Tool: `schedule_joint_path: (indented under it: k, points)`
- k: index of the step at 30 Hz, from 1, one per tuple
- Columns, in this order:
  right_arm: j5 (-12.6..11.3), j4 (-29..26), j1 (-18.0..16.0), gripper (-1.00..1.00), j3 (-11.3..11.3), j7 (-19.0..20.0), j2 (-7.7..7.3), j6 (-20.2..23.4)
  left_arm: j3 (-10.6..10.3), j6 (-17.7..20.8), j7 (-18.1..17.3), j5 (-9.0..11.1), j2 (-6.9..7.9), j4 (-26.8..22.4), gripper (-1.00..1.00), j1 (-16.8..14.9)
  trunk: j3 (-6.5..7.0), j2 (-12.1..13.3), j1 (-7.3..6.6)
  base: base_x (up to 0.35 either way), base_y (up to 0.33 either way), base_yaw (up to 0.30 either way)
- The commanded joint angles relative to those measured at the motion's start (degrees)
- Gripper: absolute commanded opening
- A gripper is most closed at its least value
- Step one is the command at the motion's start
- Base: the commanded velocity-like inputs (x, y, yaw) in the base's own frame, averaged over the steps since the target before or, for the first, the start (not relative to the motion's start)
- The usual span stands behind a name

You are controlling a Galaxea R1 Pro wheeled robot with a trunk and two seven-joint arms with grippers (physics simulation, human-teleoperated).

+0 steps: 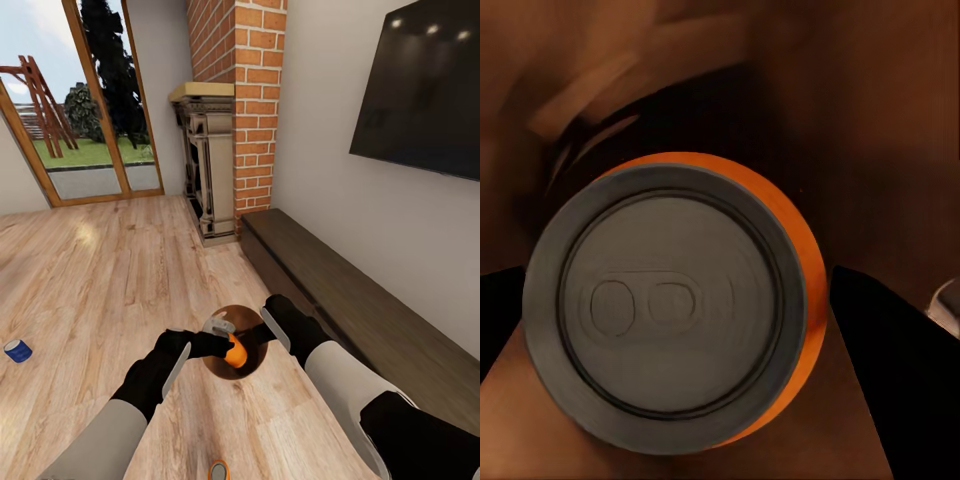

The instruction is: Put the three can of soda from the living room inside the tash can in the kitchen.

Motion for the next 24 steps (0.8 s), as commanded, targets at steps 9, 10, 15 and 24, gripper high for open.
schedule_joint_path:
  k: [9, 10, 15, 24]
  points:
    - [-0.6, 0.0, 0.0, -1.00, -0.1, 0.2, 0.01, 0.0, -0.9, -1.2, 0.5, 0.1, 0.04, 1.3, 1.00, 0.0, 0.01, 0.0, 0.00, 0.000, 0.000, 0.000]
    - [-0.6, 0.0, 0.0, -1.00, -0.1, 0.2, 0.01, 0.0, -0.9, -1.3, 0.5, 0.1, 0.03, 1.3, 1.00, 0.0, 0.01, 0.0, 0.00, 0.000, 0.000, 0.000]
    - [-0.6, 0.0, 0.0, -1.00, -0.1, 0.3, 0.01, 0.0, -0.9, -1.3, 0.5, 0.0, 0.00, 1.4, 1.00, 0.0, 0.01, 0.0, 0.00, 0.000, 0.000, 0.000]
    - [-0.7, 0.1, 0.0, -1.00, -0.1, 0.3, 0.01, 0.0, -0.9, -1.3, 0.8, 0.1, 0.11, 1.3, 1.00, 0.0, 0.01, 0.0, 0.00, 0.000, 0.000, 0.000]
